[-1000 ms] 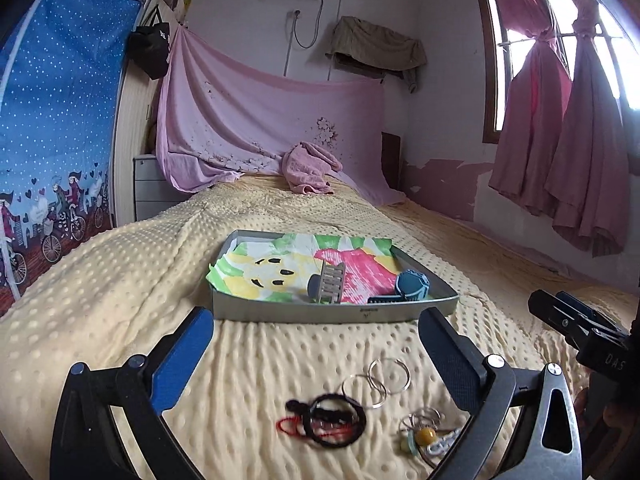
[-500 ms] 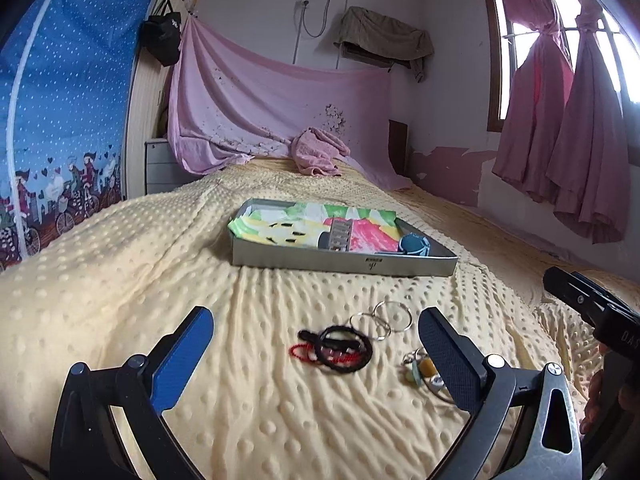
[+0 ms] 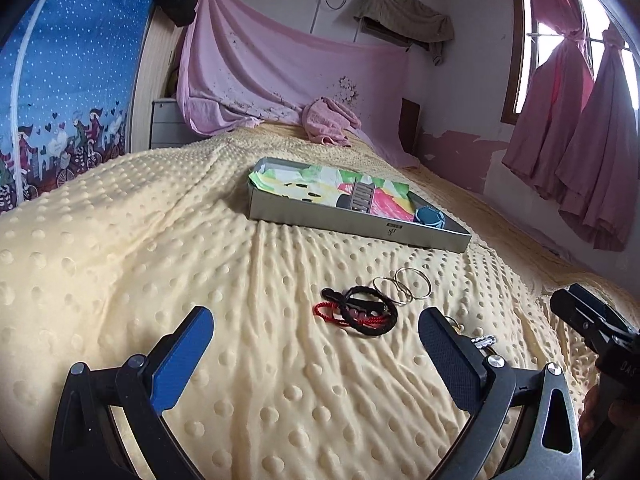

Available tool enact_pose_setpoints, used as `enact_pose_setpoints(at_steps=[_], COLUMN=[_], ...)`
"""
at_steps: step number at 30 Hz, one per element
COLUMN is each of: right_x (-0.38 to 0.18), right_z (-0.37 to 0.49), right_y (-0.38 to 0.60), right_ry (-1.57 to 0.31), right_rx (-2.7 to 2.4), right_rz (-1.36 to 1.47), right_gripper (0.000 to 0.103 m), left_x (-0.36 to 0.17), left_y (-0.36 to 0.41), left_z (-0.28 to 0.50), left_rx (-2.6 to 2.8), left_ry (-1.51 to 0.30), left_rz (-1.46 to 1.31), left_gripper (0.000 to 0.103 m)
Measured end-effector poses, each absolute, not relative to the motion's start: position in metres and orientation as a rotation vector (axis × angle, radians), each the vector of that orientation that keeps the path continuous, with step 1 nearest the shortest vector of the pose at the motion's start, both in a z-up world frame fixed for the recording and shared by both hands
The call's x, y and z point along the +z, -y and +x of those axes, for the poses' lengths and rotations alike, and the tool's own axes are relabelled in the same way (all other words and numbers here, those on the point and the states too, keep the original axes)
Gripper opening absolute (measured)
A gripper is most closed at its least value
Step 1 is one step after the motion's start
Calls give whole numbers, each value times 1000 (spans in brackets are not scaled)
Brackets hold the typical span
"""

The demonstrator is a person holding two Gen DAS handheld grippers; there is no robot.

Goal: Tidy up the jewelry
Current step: 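Withdraw both open tools from the tray back toward the remaining jewelry, then grasp the black hair tie with the left tool while the right tool grasps the orange-bead keys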

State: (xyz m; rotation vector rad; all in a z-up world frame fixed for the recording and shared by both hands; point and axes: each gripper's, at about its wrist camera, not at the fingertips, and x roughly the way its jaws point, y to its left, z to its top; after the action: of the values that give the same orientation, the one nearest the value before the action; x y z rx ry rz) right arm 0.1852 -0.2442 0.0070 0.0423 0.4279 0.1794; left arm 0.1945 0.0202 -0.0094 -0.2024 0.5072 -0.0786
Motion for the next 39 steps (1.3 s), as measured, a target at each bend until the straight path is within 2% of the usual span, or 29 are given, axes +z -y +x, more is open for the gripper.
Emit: enact_pose_setpoints(at_steps=[6, 9, 11, 13, 15, 17, 19, 23, 25, 29, 39], right_x=[2, 1, 0, -2, -4, -7, -11, -19, -22, -27, -39], right_z=[182, 182, 183, 187, 191, 195, 201, 215, 221, 229, 245], right_y=[235, 236, 235, 233, 230, 226, 221, 209, 205, 196, 184], right_ry=[-446, -451, -466, -486, -507, -527, -554, -608, -627, -655, -724], right_rx=[219, 237, 252, 266, 288, 309, 328, 356, 376, 414, 475], right_rz=[14, 19, 20, 19, 16, 7, -5, -19, -15, -13, -1], right_gripper=[100, 99, 92, 77, 72, 63, 53, 41, 36, 36, 36], left_x=[-16, -16, -17, -17, -17, -18, -21, -30, -34, -37, -49], left_y=[-21, -19, -17, -13, -10, -8, -6, -7, -10, -14, -16], left_z=[202, 203, 205, 207, 211, 216, 222, 237, 242, 250, 271], left_rx=[-121, -138, -160, -185, -209, -234, -255, -278, -287, -315, -321], left_ry=[-545, -545, -553, -565, -581, -600, -630, -702, -722, -735, -797], left_rz=[-223, -224, -217, -209, -204, -205, -216, -251, -280, -335, -422], left_gripper=[103, 99, 91, 82, 73, 59, 50, 36, 34, 30, 28])
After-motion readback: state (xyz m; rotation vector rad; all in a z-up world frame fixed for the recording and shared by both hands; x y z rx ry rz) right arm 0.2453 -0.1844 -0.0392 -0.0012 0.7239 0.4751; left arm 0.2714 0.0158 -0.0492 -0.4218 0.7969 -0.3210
